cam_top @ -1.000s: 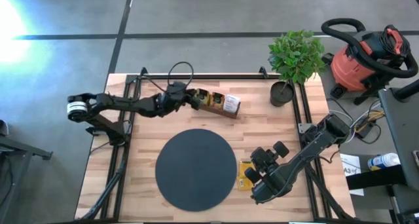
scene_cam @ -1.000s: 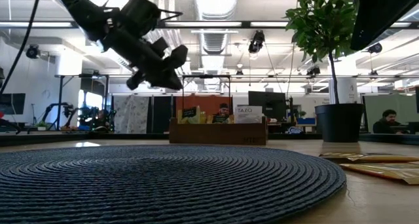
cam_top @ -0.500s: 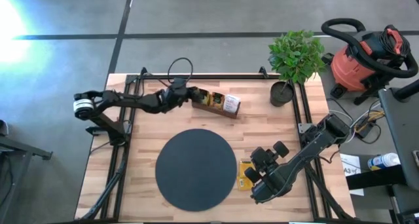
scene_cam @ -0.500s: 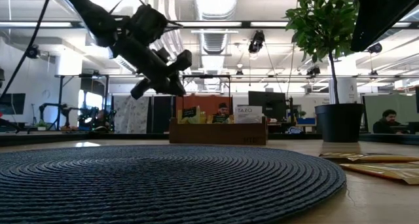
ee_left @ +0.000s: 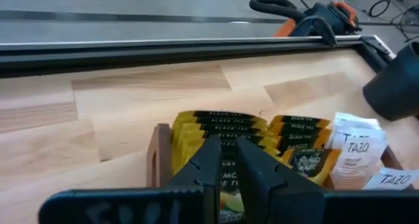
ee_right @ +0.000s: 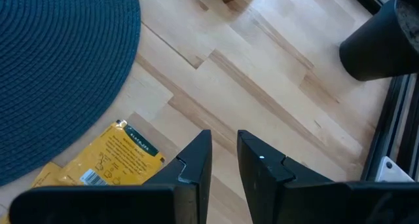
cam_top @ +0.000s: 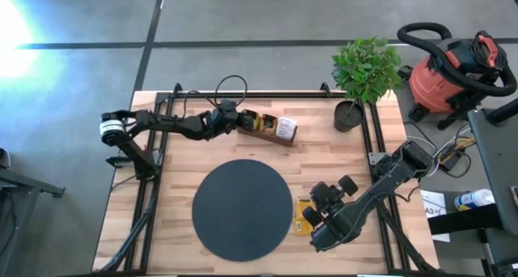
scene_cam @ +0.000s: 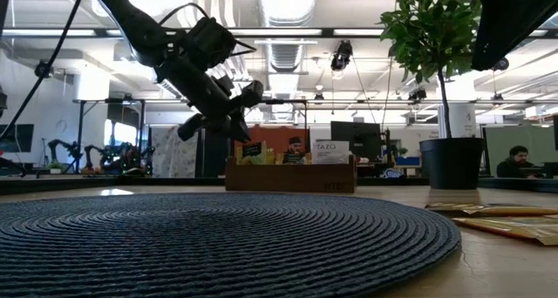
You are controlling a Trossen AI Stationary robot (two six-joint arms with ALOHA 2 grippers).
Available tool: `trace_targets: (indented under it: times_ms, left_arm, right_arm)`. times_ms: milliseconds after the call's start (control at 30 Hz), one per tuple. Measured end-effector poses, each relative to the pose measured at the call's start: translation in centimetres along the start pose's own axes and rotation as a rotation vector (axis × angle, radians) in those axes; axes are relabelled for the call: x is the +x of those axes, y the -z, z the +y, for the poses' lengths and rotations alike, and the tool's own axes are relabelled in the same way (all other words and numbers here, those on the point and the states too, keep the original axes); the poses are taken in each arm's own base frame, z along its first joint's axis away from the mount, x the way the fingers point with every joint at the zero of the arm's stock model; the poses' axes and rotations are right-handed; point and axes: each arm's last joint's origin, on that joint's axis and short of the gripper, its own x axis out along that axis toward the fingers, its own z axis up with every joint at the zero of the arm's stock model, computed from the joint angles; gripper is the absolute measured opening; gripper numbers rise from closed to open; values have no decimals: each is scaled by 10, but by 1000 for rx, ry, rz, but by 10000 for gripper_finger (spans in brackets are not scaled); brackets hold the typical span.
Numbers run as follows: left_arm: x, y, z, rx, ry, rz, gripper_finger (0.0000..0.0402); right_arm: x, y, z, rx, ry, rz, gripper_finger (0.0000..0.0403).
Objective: Pick & Place Tea
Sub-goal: Put the yellow tea bag into the left section of the wooden organizer, then put the top orange tea bag into the middle section of the wooden organizer
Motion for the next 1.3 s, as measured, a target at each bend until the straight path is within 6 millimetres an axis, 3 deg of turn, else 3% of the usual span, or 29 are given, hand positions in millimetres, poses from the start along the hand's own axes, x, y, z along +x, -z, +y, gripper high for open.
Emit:
trace_targets:
  times_ms: [333, 633, 767, 1000, 1167, 1300]
  left_arm:
    - [6, 9, 2, 17, -6, 39, 39]
    - [3, 6, -2, 12, 25, 41, 39]
    - [-5, -1, -15, 36, 118, 48, 39]
    - [-35, -8, -59, 270, 425, 40, 39]
    - [-56, 14, -85, 369, 674, 201, 39]
    - [-72, 50, -95, 443, 696, 341, 39]
  right_arm:
    - [0, 0, 0, -8, 1, 0, 70]
    - [0, 0, 0, -9, 1, 4, 70]
    - [0, 0, 0, -12, 3, 23, 70]
    - [-4, 2, -2, -3, -81, 177, 70]
    - [6, 12, 4, 7, -239, 311, 70]
    - [23, 27, 13, 86, -414, 390, 70]
